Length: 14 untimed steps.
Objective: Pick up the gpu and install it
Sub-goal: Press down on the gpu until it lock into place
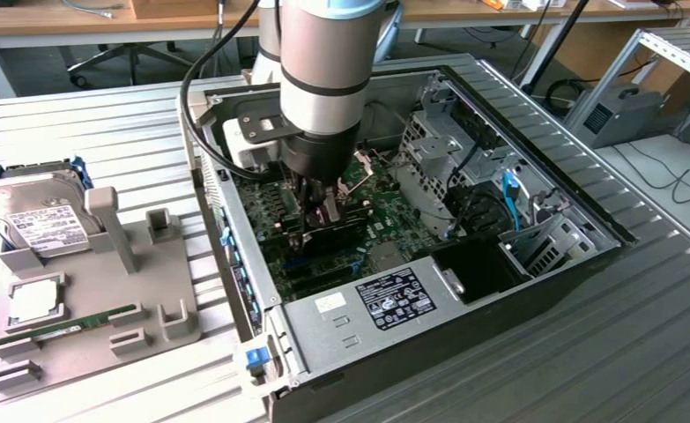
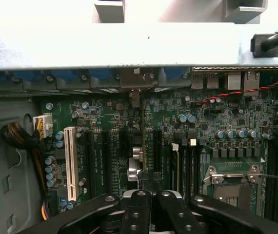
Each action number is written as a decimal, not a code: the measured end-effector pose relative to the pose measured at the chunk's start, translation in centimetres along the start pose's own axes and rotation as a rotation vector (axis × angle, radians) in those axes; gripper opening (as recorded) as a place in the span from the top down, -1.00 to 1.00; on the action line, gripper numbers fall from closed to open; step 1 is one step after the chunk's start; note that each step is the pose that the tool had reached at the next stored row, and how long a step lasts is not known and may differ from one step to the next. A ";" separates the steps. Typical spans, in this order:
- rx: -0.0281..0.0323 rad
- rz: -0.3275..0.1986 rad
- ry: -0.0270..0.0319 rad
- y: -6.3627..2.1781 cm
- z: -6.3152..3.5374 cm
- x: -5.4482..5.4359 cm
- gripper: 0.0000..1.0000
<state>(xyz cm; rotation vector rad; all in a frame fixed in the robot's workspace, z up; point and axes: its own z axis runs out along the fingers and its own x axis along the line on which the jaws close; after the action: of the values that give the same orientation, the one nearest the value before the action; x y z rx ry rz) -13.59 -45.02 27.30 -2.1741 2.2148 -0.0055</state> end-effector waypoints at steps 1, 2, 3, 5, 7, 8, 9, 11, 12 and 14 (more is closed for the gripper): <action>-0.0001 0.000 0.0001 0.00 0.04 0.0 0.79; -0.0002 0.000 0.0003 0.00 0.04 0.0 0.79; -0.0002 0.000 0.0003 0.01 0.04 0.0 0.79; -0.0001 0.000 0.0002 0.00 0.05 0.0 0.79; 0.0008 0.000 -0.0012 0.00 0.17 0.0 0.79; 0.0003 0.000 -0.0005 0.01 0.19 0.0 0.79; 0.0000 0.000 -0.0001 0.01 0.19 0.0 0.79; -0.0001 0.000 0.0001 0.02 0.18 0.0 0.79; -0.0001 0.000 0.0001 0.02 0.18 0.0 0.79; -0.0001 0.000 0.0001 0.01 0.18 0.0 0.79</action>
<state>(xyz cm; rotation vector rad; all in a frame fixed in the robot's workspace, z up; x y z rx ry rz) -13.60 -45.02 27.12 -2.1742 2.2149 -0.0055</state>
